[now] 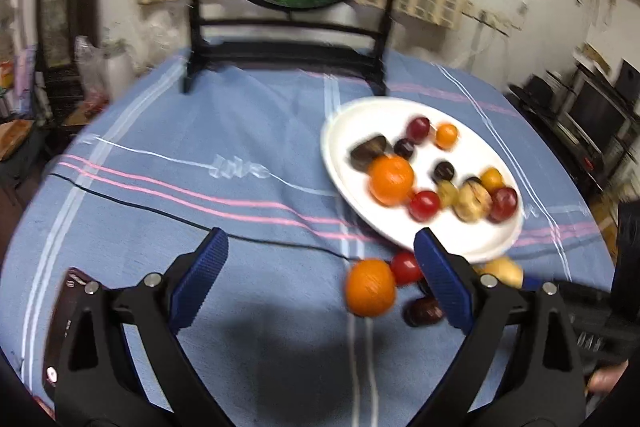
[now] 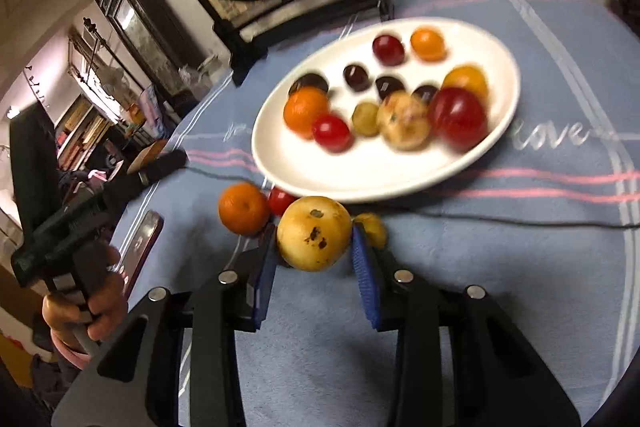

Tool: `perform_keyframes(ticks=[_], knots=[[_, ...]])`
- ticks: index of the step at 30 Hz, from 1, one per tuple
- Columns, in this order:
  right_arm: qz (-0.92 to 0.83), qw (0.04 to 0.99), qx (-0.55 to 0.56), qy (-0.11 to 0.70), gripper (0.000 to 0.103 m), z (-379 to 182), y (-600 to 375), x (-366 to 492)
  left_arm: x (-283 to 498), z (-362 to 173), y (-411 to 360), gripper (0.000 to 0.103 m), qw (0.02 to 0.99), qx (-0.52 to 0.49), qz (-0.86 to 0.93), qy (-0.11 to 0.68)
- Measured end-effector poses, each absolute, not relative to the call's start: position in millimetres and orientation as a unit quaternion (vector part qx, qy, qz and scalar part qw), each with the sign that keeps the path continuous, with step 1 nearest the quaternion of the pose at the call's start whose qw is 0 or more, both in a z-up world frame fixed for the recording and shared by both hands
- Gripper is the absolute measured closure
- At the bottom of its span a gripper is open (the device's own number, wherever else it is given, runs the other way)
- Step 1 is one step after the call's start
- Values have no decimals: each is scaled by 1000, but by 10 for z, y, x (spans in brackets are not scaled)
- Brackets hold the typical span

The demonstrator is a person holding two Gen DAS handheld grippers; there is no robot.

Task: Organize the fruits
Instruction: 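Grasp the pale pear-like fruit with the right tool while the left tool grasps a tangerine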

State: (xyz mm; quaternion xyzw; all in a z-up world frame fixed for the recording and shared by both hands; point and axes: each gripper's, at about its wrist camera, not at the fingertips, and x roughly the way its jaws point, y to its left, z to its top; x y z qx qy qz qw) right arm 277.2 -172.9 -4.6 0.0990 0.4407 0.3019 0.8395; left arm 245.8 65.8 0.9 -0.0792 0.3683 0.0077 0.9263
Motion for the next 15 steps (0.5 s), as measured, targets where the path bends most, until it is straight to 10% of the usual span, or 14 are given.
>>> perform_keyframes(ticks=[10, 15], knots=[[299, 843, 113, 433, 66, 6, -1826, 2775, 2595, -312, 462, 48, 896, -82, -52, 433], [300, 843, 118, 430, 66, 37, -1863, 2751, 2629, -400, 430, 50, 891, -74, -50, 444]])
